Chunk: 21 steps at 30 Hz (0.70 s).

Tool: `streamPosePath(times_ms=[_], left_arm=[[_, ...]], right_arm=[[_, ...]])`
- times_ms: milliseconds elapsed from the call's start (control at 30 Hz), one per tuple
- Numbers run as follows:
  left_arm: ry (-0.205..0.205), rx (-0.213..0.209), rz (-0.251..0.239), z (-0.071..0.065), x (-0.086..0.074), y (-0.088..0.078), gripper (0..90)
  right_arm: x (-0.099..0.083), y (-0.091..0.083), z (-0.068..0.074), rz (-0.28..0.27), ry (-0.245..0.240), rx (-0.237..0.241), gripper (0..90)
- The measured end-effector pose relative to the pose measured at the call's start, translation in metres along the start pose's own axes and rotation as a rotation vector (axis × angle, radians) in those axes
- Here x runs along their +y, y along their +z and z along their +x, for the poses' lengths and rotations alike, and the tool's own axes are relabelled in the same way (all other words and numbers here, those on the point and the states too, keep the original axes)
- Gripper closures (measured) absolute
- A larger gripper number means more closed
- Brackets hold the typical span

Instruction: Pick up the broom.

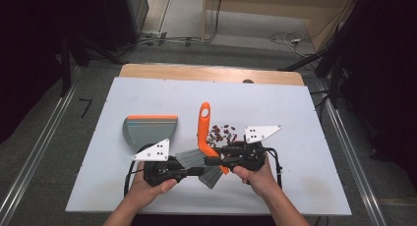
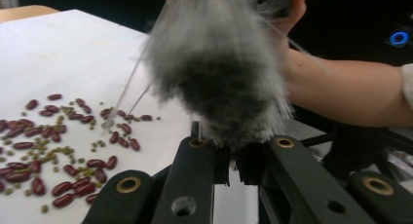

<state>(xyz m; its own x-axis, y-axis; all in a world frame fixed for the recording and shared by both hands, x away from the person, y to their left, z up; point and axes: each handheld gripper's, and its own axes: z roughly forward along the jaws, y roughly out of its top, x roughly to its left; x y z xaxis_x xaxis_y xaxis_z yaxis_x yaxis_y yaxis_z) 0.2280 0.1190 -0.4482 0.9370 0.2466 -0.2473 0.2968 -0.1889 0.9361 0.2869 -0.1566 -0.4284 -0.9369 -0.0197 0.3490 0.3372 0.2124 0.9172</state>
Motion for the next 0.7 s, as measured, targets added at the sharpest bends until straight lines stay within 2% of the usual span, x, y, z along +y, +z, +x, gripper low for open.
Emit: streamPosePath(times_ms=[100,167,233,300,333,400,467,500,533,567,600,633,667,700], left_arm=[[-0.004,-0.009,0.003,0.001,-0.001,0.0,86.0],[-0.008,-0.007,0.0,0.003,-0.001,-0.001,85.2],[-0.013,0.01,-0.008,0.002,-0.001,-0.001,82.6],[-0.015,0.055,-0.009,0.002,-0.002,-0.001,76.5],[-0.015,0.055,-0.009,0.002,-0.002,-0.001,73.1],[-0.018,0.095,-0.019,0.002,-0.004,-0.004,63.4],[-0.04,0.14,-0.046,0.004,-0.005,-0.011,54.7],[-0.04,0.14,-0.046,0.004,-0.005,-0.011,50.0],[-0.049,0.174,-0.057,0.007,-0.005,-0.017,46.0],[-0.05,0.198,-0.058,0.008,-0.006,-0.019,41.8],[-0.055,0.231,-0.051,0.009,-0.006,-0.02,35.3],[-0.055,0.231,-0.051,0.009,-0.006,-0.02,27.0],[-0.072,0.295,-0.04,0.011,-0.007,-0.022,18.0],[-0.072,0.295,-0.04,0.011,-0.007,-0.022,12.7]], right_arm=[[0.002,0.0,0.004,0.022,-0.021,-0.02,68.1],[0.003,0.0,0.006,0.022,-0.014,-0.038,68.3],[0.004,0.001,0.007,0.023,-0.009,-0.061,68.5],[0.005,0.001,0.008,0.03,-0.011,-0.09,68.5],[0.005,0.001,0.009,0.035,-0.014,-0.105,68.5],[0.006,0.0,0.009,0.031,-0.01,-0.145,68.6],[0.008,-0.004,0.007,0.026,0.0,-0.177,68.6],[0.008,-0.004,0.007,0.026,0.0,-0.177,68.6],[0.008,-0.008,0.006,0.025,0.012,-0.221,68.6],[0.009,-0.01,0.005,0.023,0.017,-0.24,68.6],[0.009,-0.012,0.004,0.022,0.022,-0.261,68.6],[0.009,-0.012,0.004,0.022,0.022,-0.261,68.6],[0.009,-0.016,0.003,0.02,0.027,-0.31,68.6],[0.009,-0.018,0.002,0.021,0.03,-0.331,68.6]])
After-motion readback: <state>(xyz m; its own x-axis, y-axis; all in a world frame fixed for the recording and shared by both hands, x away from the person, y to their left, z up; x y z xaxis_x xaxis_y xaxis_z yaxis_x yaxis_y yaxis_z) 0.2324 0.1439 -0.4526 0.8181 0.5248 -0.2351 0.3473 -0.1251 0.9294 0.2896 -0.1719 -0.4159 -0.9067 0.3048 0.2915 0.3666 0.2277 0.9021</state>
